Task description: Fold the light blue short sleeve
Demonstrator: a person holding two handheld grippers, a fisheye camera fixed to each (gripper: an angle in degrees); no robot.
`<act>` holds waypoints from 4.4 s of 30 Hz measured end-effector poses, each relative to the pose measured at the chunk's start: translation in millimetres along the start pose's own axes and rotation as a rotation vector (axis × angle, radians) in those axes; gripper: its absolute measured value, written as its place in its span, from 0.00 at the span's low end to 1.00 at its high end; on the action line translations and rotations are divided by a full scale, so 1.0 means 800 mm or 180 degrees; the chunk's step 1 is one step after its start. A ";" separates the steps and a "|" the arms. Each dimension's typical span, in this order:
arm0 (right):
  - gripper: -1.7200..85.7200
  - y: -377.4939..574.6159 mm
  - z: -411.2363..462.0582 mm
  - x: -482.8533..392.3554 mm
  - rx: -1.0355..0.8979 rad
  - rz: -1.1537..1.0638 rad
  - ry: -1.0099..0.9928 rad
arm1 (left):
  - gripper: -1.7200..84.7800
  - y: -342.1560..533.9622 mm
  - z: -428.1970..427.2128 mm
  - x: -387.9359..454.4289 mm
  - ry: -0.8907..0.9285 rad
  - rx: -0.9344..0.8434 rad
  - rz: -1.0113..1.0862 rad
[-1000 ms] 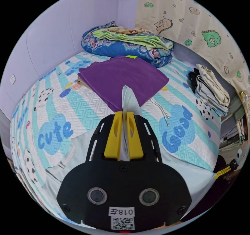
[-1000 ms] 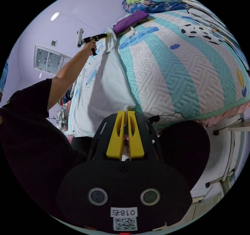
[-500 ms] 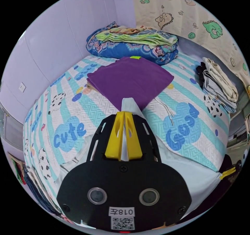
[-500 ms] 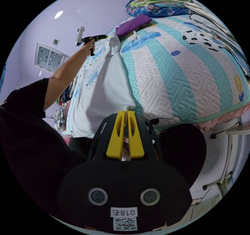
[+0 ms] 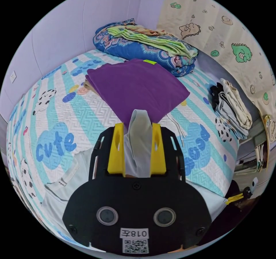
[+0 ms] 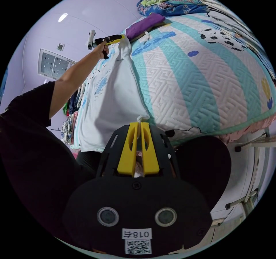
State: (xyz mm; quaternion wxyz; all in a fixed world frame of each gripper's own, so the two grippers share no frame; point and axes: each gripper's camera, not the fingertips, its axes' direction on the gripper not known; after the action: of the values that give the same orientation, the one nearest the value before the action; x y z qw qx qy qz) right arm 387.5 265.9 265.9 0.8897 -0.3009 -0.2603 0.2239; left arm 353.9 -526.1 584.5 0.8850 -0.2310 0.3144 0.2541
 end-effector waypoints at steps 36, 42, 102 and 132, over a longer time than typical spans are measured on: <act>0.03 -0.005 0.092 -0.188 -0.0619 -0.1567 -0.0769 | 0.01 0.310 0.033 -0.103 -0.1071 -0.0316 -0.1099; 0.04 -0.004 0.123 -0.220 -0.0854 -0.1693 -0.1039 | 0.03 0.341 0.053 -0.112 -0.0955 -0.0389 -0.1192; 0.03 -0.055 0.145 -0.181 -0.1001 -0.1238 -0.0732 | 0.02 0.783 0.234 0.454 0.0589 -0.0836 -0.0886; 0.11 -0.220 0.291 -0.497 -0.0270 -0.2880 0.0262 | 0.18 1.035 0.182 0.375 -0.0279 -0.0464 -0.2407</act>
State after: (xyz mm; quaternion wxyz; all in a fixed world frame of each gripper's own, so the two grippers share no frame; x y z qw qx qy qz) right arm -13.1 16.2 409.0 0.8945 -0.2018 -0.3390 -0.2103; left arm 127.0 280.6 277.2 0.9101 -0.3819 0.1500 -0.0589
